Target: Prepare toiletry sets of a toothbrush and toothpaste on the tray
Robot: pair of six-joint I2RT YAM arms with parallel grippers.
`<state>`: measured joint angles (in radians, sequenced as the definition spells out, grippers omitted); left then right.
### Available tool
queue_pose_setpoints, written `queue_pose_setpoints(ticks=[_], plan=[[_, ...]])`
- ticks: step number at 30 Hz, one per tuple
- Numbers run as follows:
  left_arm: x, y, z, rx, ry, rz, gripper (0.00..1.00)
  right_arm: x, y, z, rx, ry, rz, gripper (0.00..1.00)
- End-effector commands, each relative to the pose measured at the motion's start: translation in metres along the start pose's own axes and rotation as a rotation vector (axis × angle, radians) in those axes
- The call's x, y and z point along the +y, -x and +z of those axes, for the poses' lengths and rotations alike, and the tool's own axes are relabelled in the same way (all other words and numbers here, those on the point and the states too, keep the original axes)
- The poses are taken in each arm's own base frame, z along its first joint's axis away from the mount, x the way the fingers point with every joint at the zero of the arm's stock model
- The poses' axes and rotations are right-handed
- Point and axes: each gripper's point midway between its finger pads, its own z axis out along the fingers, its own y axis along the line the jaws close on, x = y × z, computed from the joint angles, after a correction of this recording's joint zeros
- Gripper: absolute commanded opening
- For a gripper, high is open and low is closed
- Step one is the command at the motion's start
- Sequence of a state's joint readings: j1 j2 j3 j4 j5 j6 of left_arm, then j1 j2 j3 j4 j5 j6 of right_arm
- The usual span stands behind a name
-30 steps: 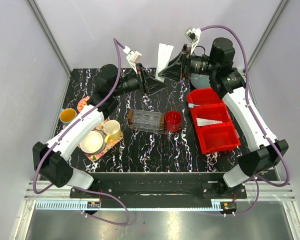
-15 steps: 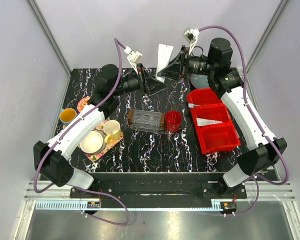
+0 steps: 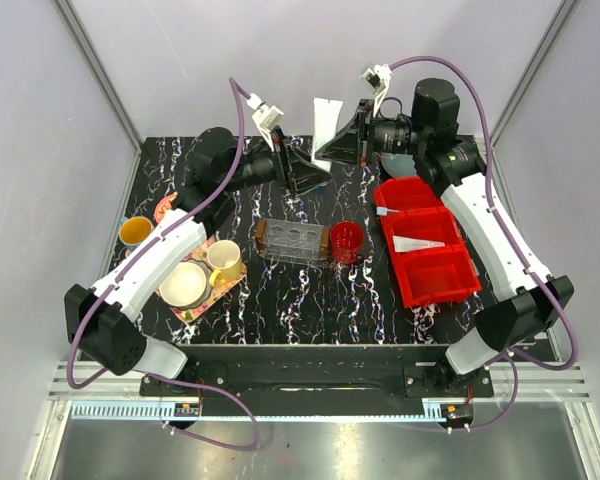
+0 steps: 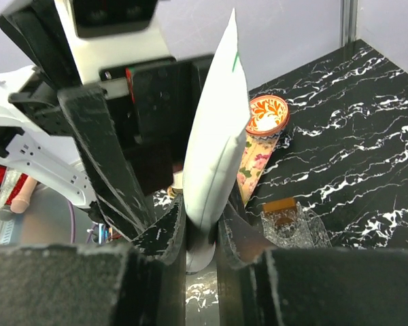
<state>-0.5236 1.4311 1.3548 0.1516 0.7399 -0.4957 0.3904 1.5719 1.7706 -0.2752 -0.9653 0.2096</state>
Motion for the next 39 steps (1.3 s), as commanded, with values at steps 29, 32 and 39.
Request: queue_pose_setpoints(ticks=[29,32,39], plan=[[-0.027,0.039,-0.053,0.212,-0.172,0.468,0.86,0.045,-0.071,-0.009,0.272,0.088,-0.269,0.05],[-0.031,0.036,-0.054,0.216,-0.202,0.459,0.86,0.046,-0.075,-0.006,0.282,0.096,-0.272,0.05],[-0.036,0.030,-0.055,0.225,-0.244,0.434,0.76,0.045,-0.085,0.000,0.306,0.102,-0.277,0.05]])
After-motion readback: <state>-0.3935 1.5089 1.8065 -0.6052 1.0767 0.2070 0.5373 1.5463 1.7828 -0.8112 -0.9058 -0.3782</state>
